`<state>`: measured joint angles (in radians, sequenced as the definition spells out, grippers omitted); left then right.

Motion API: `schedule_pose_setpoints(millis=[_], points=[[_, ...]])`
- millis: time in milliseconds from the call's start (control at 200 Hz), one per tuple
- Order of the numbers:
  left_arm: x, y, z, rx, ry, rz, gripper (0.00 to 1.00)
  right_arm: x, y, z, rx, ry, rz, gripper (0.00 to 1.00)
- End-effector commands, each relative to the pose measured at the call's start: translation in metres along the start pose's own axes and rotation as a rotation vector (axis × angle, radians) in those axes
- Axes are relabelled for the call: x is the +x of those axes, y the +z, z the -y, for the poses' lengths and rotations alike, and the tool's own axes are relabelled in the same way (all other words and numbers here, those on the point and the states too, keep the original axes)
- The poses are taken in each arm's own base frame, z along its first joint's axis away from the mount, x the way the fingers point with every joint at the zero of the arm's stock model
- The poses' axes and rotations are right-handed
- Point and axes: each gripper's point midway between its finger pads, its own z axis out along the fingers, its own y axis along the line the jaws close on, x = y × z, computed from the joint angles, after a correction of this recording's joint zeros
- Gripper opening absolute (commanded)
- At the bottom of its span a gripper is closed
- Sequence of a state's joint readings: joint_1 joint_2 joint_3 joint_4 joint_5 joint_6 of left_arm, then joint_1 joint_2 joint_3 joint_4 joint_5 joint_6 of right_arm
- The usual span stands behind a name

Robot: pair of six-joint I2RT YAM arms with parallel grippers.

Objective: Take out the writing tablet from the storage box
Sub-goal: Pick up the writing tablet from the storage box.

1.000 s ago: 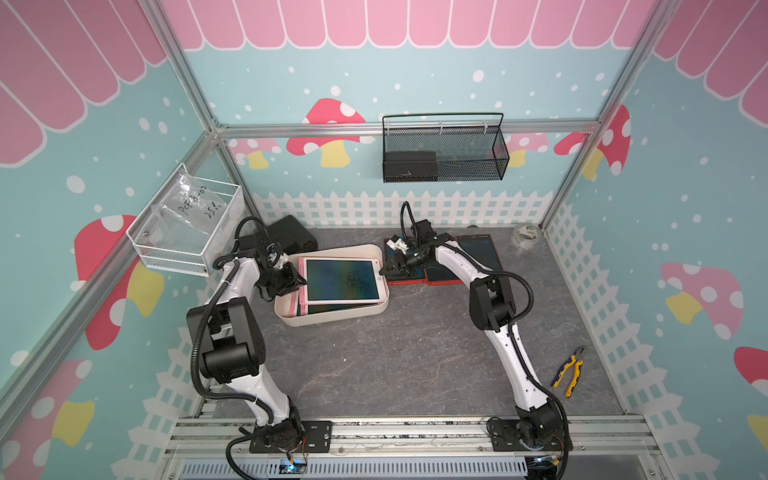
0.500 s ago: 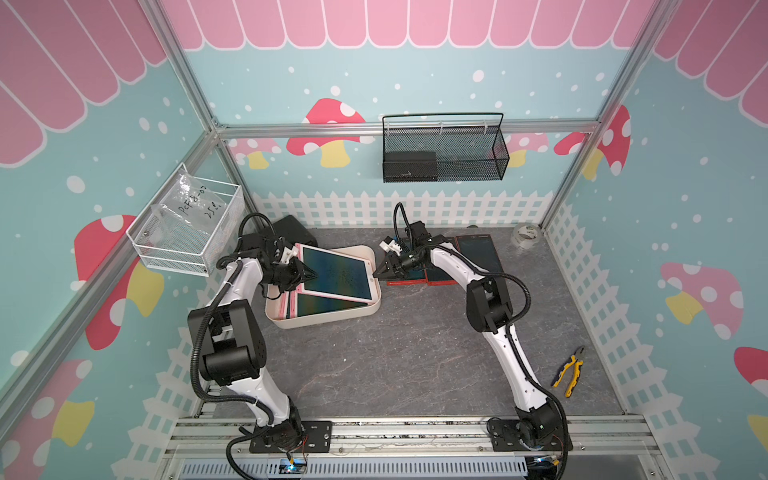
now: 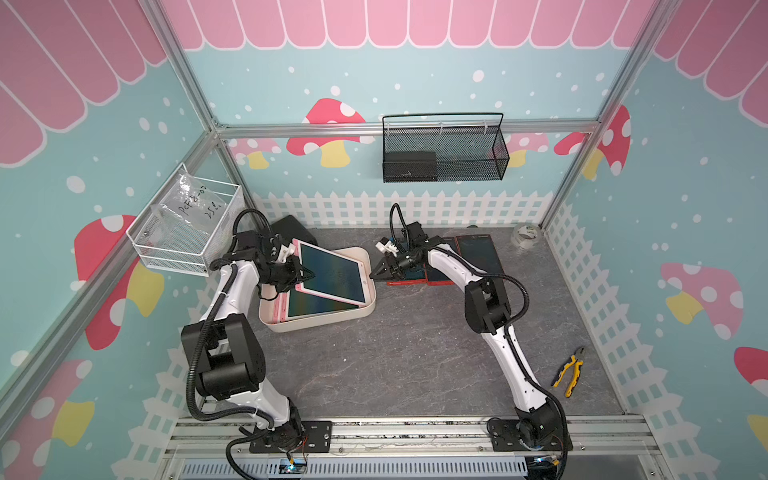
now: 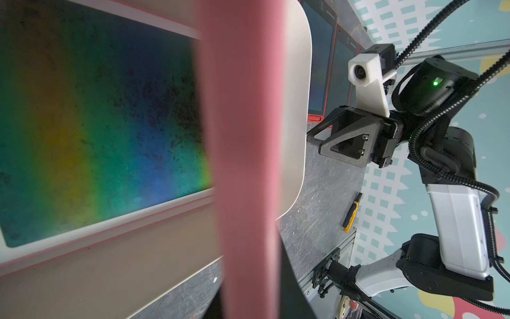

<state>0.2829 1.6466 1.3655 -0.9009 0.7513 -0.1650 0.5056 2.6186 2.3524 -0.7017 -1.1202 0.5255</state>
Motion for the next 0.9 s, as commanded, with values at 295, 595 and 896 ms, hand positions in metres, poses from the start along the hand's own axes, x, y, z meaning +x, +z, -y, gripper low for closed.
schedule_pose_setpoints(millis=[295, 595, 896], points=[[0.002, -0.04, 0.007, -0.073, -0.029, 0.073, 0.0, -0.04, -0.081, -0.003, 0.139, -0.034, 0.191, 0.43], [-0.018, -0.077, 0.046, -0.056, -0.077, 0.226, 0.01, -0.033, -0.108, -0.031, 0.143, 0.007, 0.229, 0.42], [-0.029, -0.1, 0.086, 0.0, -0.101, 0.378, 0.04, 0.0, -0.114, -0.053, 0.065, 0.093, 0.246, 0.41]])
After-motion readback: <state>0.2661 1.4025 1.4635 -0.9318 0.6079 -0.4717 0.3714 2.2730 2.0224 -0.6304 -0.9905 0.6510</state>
